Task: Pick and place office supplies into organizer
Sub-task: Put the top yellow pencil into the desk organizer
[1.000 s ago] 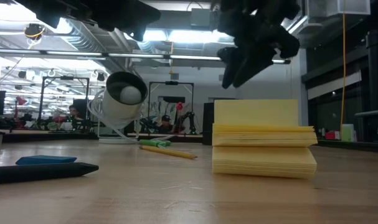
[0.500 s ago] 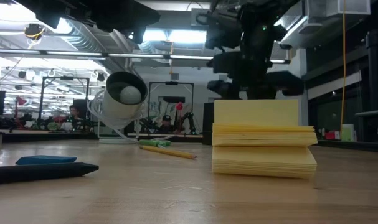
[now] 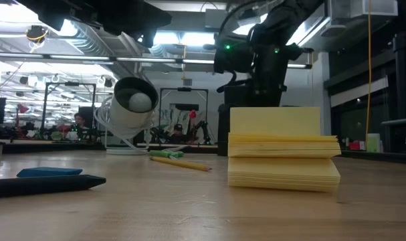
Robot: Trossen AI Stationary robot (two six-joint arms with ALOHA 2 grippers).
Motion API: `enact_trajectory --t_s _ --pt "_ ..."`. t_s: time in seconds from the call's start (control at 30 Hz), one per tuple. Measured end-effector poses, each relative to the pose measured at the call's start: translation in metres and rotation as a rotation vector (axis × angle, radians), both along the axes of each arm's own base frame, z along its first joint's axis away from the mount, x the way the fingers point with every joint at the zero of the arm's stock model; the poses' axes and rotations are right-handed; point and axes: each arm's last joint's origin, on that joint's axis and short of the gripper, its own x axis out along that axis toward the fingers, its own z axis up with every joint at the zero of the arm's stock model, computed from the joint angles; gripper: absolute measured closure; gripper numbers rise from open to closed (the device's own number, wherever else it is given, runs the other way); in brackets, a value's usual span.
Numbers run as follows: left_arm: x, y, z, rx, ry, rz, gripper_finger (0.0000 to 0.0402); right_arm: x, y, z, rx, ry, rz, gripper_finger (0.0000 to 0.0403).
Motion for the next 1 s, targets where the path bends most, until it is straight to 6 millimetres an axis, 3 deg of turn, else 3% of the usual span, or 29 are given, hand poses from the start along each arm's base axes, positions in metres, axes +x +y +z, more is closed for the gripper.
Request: enact_trajectory --t_s 0.37,1.0 --pt "0.0 0.0 0.0 0.0 0.0 0.0 0.0396 -0.001 -0.012 -0.005 0.098 0.013 0.03 0.027" --pt "0.0 0.0 0.0 -0.005 0.002 0.001 0.04 -0.002 -0.02 -0.006 0.107 0.009 -0.01 0.0353"
